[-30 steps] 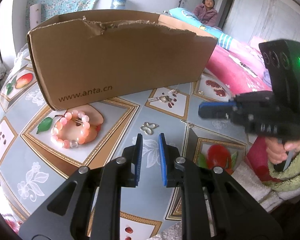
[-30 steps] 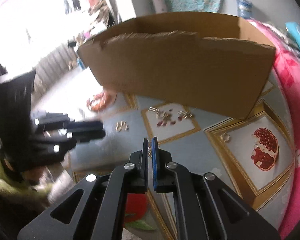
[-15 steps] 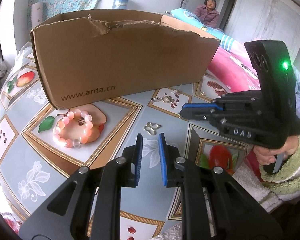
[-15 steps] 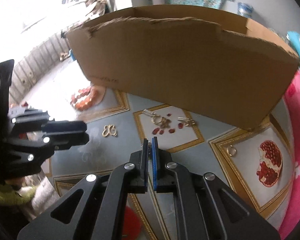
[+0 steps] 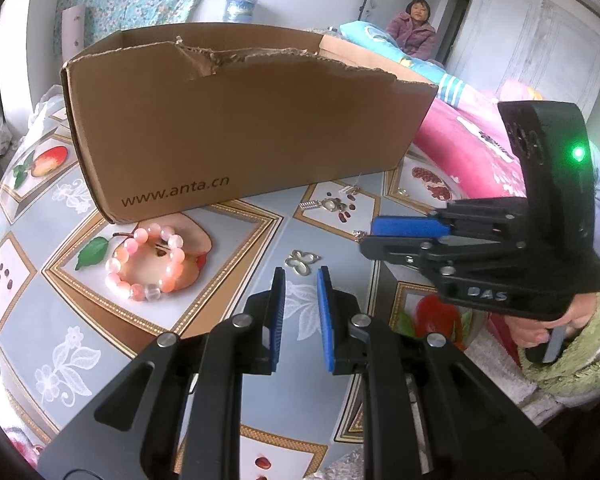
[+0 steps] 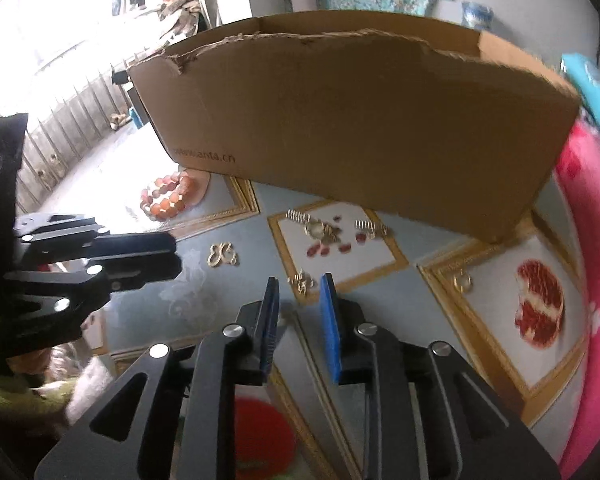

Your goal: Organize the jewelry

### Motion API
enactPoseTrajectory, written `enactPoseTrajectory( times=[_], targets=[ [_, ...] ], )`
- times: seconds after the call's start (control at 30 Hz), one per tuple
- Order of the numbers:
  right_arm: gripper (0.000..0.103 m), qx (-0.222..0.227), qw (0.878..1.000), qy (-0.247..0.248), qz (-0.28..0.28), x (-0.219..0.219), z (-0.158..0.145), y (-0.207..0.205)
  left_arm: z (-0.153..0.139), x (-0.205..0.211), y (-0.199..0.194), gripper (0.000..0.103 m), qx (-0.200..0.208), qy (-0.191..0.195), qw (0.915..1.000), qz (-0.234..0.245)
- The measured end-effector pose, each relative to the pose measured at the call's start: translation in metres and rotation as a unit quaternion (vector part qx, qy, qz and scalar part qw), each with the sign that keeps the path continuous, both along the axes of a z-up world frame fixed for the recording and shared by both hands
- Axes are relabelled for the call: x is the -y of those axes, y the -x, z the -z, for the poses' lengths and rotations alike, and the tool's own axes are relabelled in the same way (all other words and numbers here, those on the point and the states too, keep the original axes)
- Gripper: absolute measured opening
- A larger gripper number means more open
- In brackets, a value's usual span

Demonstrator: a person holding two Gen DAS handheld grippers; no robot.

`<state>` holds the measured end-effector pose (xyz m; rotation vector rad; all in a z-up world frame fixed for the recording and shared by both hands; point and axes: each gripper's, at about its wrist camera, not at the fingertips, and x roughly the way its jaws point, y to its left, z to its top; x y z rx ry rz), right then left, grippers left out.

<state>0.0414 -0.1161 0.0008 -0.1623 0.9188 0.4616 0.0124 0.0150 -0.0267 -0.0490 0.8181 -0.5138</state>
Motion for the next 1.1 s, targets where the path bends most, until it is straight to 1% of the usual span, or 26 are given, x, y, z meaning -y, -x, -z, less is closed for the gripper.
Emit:
enactPoseTrajectory(
  times=[0.07,0.13,0.2,0.27,0.33,0.37,0.47,0.53,0.7,0.8,0.87,0.9,1.0,1.07,1.1],
  targets=[
    [0.021,0.012,1.0,0.015,-0.006,-0.007,0.001,-0.003,0.0,-0.002,0.001,0.015,-0.001,0.001,1.0,-0.002],
    [0.021,0.013,1.0,0.015,-0.011,-0.01,0.001,-0.007,0.0,-0.003,0.001,0.015,-0.001,0.002,1.0,-0.004],
    [0.017,0.015,1.0,0.015,-0.018,-0.011,0.001,-0.009,0.0,-0.004,0.001,0.015,-0.002,0.003,1.0,-0.006],
    [0.006,0.015,0.999,0.016,-0.028,-0.012,0.0,-0.008,0.0,-0.004,0.001,0.015,-0.003,0.003,1.0,-0.007],
    [0.003,0.01,0.999,0.013,-0.036,-0.014,0.0,-0.008,0.0,-0.004,0.001,0.015,-0.003,0.002,1.0,-0.008],
    [0.003,0.007,0.999,0.006,-0.036,-0.009,-0.002,-0.008,0.0,-0.004,0.001,0.015,-0.003,0.002,1.0,-0.008],
    [0.003,-0.016,0.999,-0.037,-0.023,0.005,-0.003,-0.013,0.0,-0.004,0.0,0.015,-0.003,0.001,1.0,-0.008],
    [0.003,-0.023,0.998,-0.061,-0.016,0.014,-0.007,-0.013,0.0,-0.003,0.0,0.015,-0.003,0.0,1.0,-0.007],
    [0.003,-0.022,0.993,-0.112,0.002,0.039,-0.02,-0.019,0.0,0.001,-0.003,0.015,-0.005,-0.005,1.0,-0.005],
    [0.003,-0.021,0.989,-0.148,0.01,0.052,-0.028,-0.021,-0.002,0.006,-0.004,0.015,-0.004,-0.007,1.0,-0.001],
    [0.003,-0.017,0.986,-0.167,0.012,0.059,-0.032,-0.016,-0.002,0.01,-0.004,0.018,-0.003,-0.009,1.0,0.001],
    [0.003,-0.016,0.984,-0.175,0.013,0.061,-0.034,-0.015,-0.003,0.012,-0.004,0.02,-0.001,-0.011,0.9999,0.004],
    [0.003,-0.011,0.983,-0.185,0.014,0.065,-0.037,-0.012,-0.004,0.021,-0.005,0.02,0.005,-0.017,0.9997,0.015],
    [0.003,-0.011,0.982,-0.189,0.012,0.066,-0.038,-0.01,-0.004,0.028,-0.006,0.02,0.012,-0.03,0.9993,0.021],
    [0.003,-0.01,0.982,-0.19,0.011,0.066,-0.037,-0.009,-0.004,0.031,-0.007,0.02,0.017,-0.042,0.9988,0.02]
  ],
)
